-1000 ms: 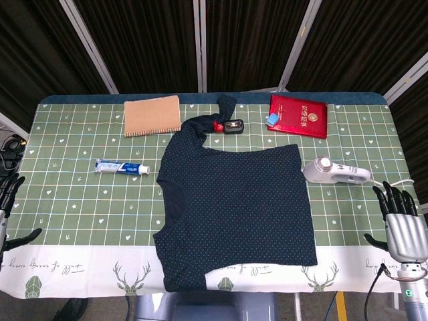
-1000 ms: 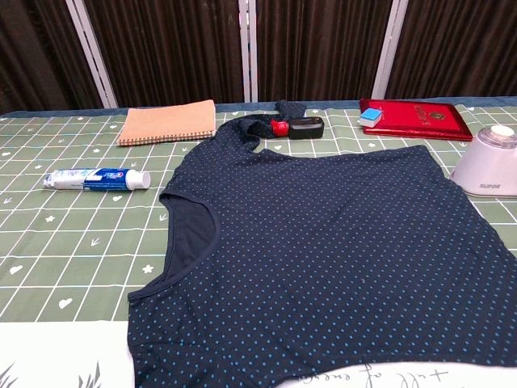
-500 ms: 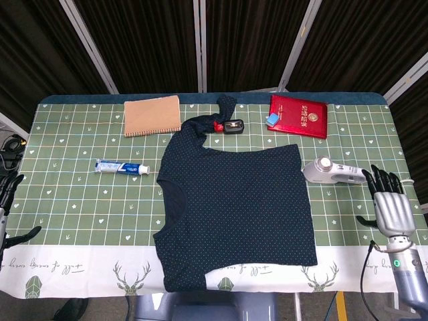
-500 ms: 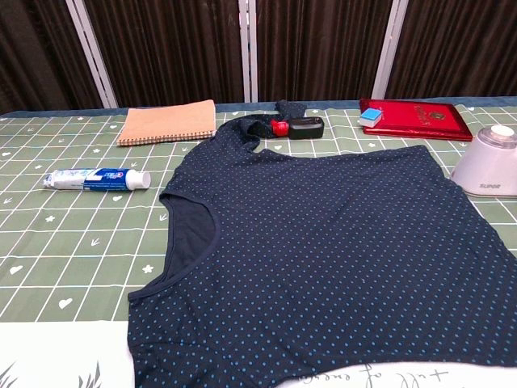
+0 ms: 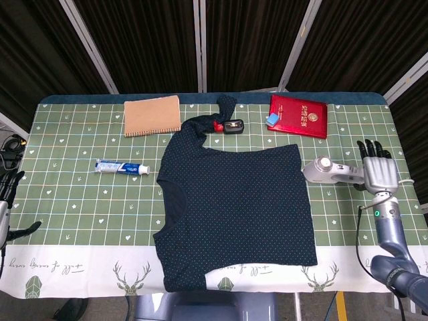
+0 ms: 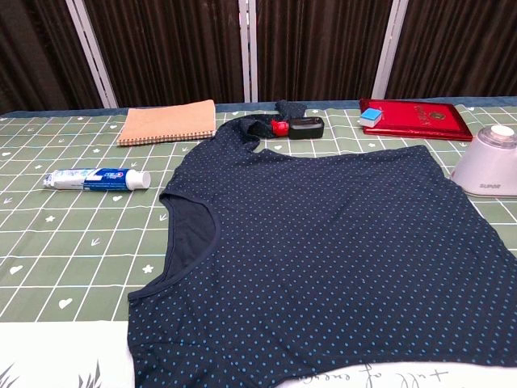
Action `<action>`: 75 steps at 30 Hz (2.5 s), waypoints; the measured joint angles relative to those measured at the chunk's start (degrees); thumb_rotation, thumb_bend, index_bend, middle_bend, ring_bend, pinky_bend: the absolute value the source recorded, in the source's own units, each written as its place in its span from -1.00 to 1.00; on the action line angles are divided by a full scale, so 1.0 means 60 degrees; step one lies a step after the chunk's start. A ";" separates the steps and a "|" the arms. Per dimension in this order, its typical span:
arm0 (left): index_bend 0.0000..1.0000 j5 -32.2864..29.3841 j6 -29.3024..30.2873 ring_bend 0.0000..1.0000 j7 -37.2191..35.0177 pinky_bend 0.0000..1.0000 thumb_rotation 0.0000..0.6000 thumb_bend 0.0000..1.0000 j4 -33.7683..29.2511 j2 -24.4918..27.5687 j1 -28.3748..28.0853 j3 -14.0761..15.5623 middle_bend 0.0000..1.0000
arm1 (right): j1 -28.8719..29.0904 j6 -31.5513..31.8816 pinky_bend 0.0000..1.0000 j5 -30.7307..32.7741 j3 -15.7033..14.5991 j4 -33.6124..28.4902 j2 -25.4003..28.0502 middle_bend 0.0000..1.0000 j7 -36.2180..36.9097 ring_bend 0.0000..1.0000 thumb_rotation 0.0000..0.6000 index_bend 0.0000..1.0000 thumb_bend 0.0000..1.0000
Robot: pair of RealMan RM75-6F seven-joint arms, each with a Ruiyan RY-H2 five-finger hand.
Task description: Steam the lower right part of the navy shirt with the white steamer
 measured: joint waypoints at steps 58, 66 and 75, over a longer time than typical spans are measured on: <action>-1.00 -0.0677 -0.0566 -1.00 0.0215 -1.00 1.00 -1.00 0.0409 -0.0280 -0.0395 -0.0120 -1.00 | 0.1591 -0.1782 0.86 -0.1346 -0.0396 0.6338 -0.3524 0.44 0.2122 0.28 1.00 0.68 0.44; -1.00 -0.0578 -0.0515 -1.00 0.0194 -1.00 1.00 -1.00 0.0384 -0.0284 -0.0375 -0.0069 -1.00 | 0.1370 -0.1078 0.88 -0.2175 -0.0893 0.6399 -0.3257 0.46 0.3871 0.31 1.00 0.71 0.46; -1.00 -0.0426 -0.0447 -1.00 0.0073 -1.00 1.00 -1.00 0.0342 -0.0231 -0.0343 -0.0031 -1.00 | 0.1122 0.0535 0.88 -0.3000 -0.1305 0.6555 -0.2790 0.46 0.6573 0.32 1.00 0.71 0.49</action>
